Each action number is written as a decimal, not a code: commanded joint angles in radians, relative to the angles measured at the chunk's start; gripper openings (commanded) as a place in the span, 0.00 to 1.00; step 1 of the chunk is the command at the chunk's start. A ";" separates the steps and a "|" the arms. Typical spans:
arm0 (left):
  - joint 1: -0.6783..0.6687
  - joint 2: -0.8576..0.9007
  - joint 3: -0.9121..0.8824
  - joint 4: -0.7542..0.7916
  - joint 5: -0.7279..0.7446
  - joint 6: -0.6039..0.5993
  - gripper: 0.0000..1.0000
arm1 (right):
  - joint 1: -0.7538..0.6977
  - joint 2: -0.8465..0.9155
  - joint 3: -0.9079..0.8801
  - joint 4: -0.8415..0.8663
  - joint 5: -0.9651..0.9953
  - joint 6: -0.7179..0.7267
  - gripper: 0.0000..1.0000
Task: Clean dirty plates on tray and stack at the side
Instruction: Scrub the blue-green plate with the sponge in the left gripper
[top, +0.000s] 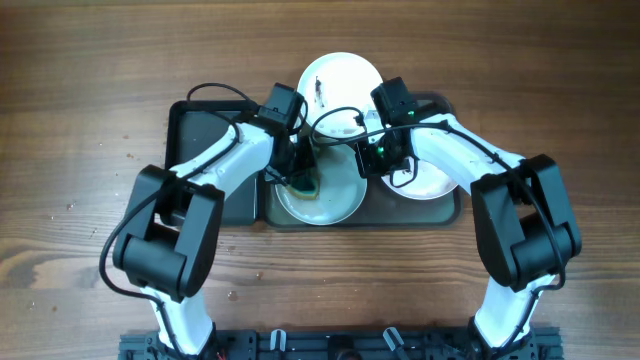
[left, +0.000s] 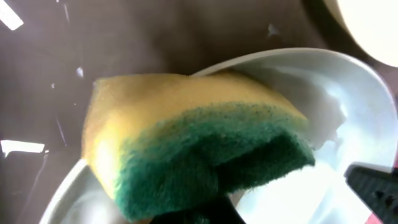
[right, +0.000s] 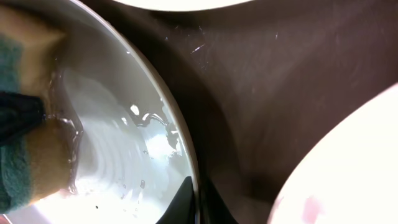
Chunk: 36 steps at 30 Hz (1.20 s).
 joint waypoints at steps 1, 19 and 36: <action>-0.088 0.117 -0.050 0.060 0.184 -0.042 0.04 | 0.030 0.011 -0.005 0.016 -0.160 0.014 0.04; -0.065 0.005 -0.037 0.084 0.263 0.000 0.04 | 0.030 0.011 -0.005 0.016 -0.163 0.014 0.04; -0.060 -0.196 -0.079 -0.082 -0.077 0.024 0.04 | 0.029 0.011 -0.005 0.024 -0.134 0.052 0.04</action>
